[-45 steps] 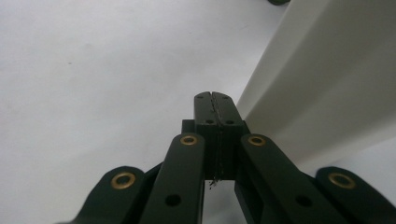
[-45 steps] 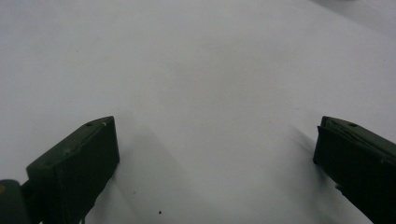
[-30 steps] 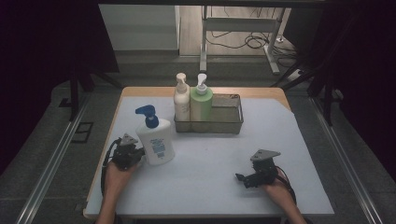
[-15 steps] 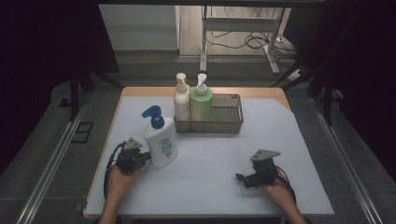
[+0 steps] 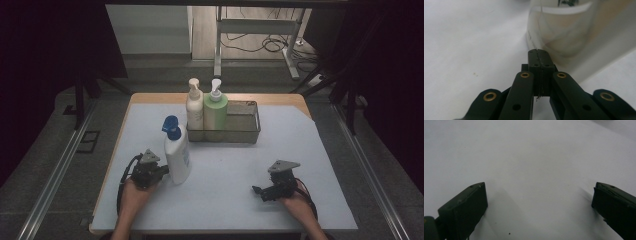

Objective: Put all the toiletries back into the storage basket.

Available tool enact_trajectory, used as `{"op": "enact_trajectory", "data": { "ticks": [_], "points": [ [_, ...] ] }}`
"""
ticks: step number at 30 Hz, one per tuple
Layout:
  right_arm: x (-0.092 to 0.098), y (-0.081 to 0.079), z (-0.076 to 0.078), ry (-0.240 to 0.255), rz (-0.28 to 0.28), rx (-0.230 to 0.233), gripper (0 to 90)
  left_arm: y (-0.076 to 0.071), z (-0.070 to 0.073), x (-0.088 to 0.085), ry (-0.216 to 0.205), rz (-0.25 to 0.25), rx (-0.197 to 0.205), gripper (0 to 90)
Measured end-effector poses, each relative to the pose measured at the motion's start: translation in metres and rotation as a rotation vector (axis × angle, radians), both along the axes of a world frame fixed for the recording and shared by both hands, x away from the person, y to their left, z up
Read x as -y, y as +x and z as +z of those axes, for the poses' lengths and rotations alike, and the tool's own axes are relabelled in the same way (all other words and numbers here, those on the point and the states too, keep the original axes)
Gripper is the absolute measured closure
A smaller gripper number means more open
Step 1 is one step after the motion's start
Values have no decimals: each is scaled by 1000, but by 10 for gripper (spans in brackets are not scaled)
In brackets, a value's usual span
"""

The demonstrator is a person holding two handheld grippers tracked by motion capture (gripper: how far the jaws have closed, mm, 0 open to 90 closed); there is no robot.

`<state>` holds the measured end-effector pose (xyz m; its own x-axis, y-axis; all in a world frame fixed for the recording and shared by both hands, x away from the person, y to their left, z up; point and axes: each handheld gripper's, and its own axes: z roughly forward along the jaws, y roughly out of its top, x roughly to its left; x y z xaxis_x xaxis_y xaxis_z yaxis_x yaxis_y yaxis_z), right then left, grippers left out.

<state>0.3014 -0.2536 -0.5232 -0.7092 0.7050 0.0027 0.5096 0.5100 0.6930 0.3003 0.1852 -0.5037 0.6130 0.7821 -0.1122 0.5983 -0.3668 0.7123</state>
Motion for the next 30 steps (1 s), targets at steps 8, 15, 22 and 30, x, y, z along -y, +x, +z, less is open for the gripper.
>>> {"op": "enact_trajectory", "data": {
  "ticks": [8,15,22,30],
  "points": [
    [0,0,0,-3,-1,0,0,-4,0,6,2,-20,-6,893],
    [0,0,0,-4,-3,-1,0,-8,-1,12,-2,-31,-16,893],
    [-1,0,0,-5,-3,-1,0,-12,-2,23,-2,-61,-26,893],
    [-1,0,0,-5,0,-1,0,-16,-2,41,-4,-120,-27,890]
  ]
}}
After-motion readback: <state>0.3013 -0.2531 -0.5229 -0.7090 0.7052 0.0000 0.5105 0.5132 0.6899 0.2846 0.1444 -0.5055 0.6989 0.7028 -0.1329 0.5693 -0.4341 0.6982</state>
